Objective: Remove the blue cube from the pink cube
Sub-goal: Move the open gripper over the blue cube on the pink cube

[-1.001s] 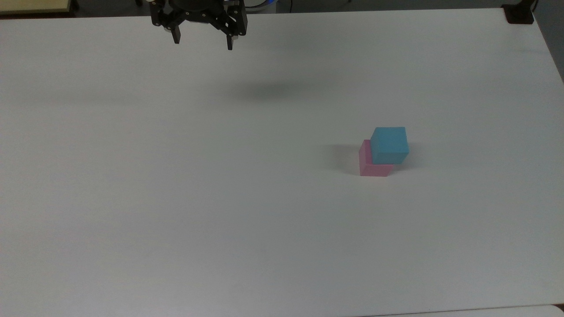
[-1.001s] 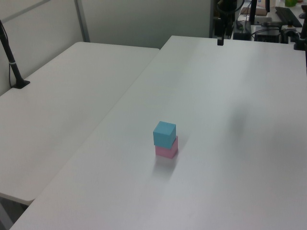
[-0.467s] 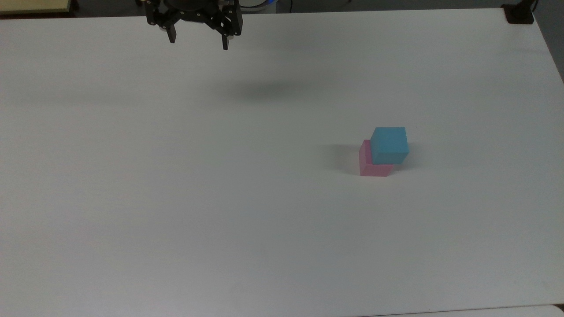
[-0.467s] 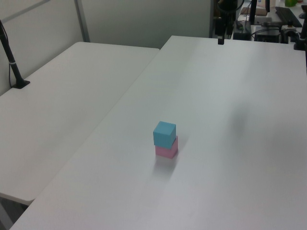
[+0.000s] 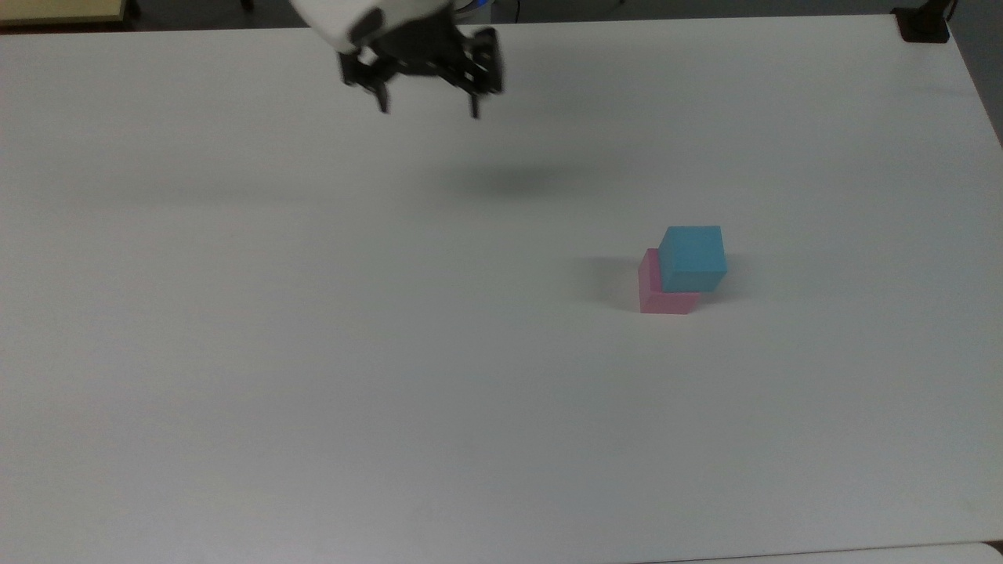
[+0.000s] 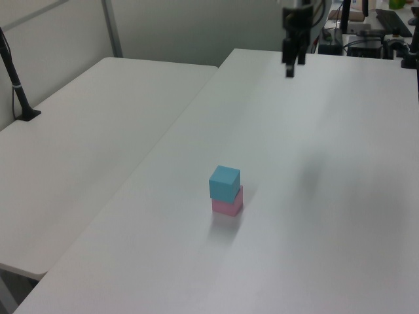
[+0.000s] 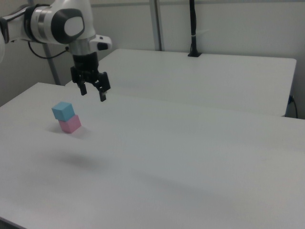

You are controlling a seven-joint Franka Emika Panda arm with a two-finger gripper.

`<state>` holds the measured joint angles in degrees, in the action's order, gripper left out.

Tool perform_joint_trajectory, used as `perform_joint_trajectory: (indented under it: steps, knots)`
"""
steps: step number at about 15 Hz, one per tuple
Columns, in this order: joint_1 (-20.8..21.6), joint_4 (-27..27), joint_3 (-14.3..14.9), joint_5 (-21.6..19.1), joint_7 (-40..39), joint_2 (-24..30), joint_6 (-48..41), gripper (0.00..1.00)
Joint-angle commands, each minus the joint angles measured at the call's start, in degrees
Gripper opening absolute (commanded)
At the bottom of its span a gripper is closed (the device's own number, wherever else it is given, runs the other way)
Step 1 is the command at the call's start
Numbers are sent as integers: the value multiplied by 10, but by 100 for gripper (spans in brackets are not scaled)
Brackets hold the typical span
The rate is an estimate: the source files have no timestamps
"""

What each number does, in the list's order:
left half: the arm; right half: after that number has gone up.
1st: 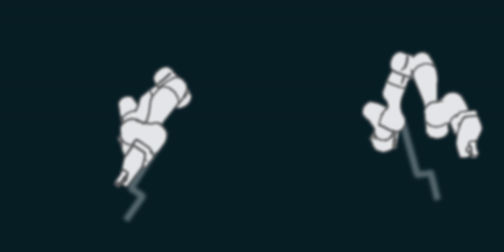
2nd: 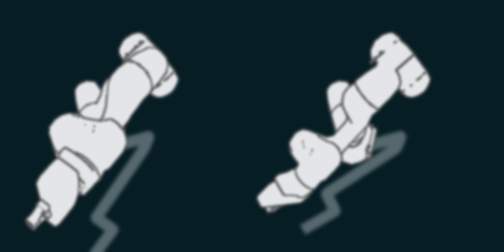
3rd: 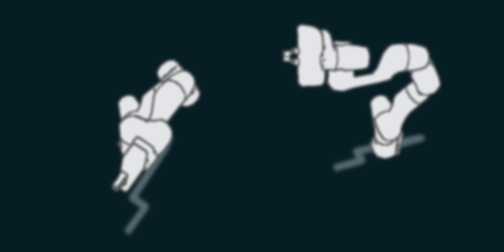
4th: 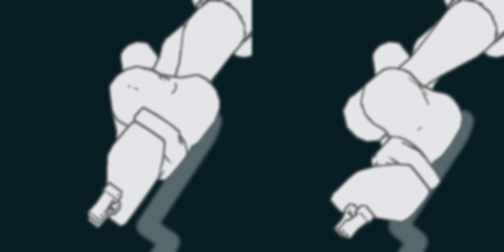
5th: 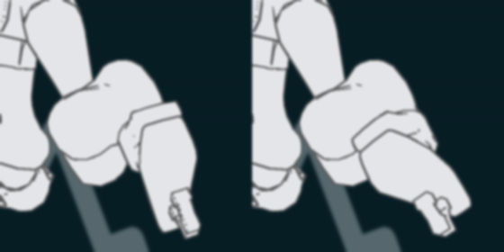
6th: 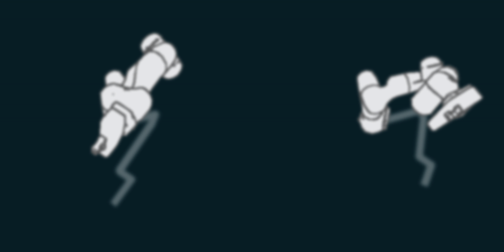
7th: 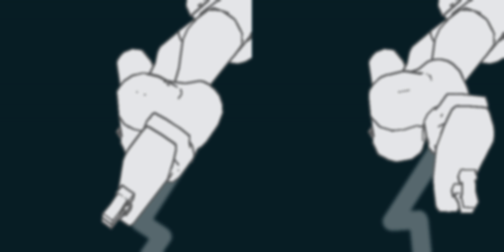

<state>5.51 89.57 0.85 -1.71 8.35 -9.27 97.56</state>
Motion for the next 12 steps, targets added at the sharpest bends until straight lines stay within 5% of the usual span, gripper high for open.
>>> perform_joint_trajectory:
  steps: [1,5,12]
  knots:
    - [67,-16,1,-10,100,-43,53,100]
    - [135,-16,1,-5,187,-83,119,100]
    - [214,-37,2,-3,213,-163,227,100]
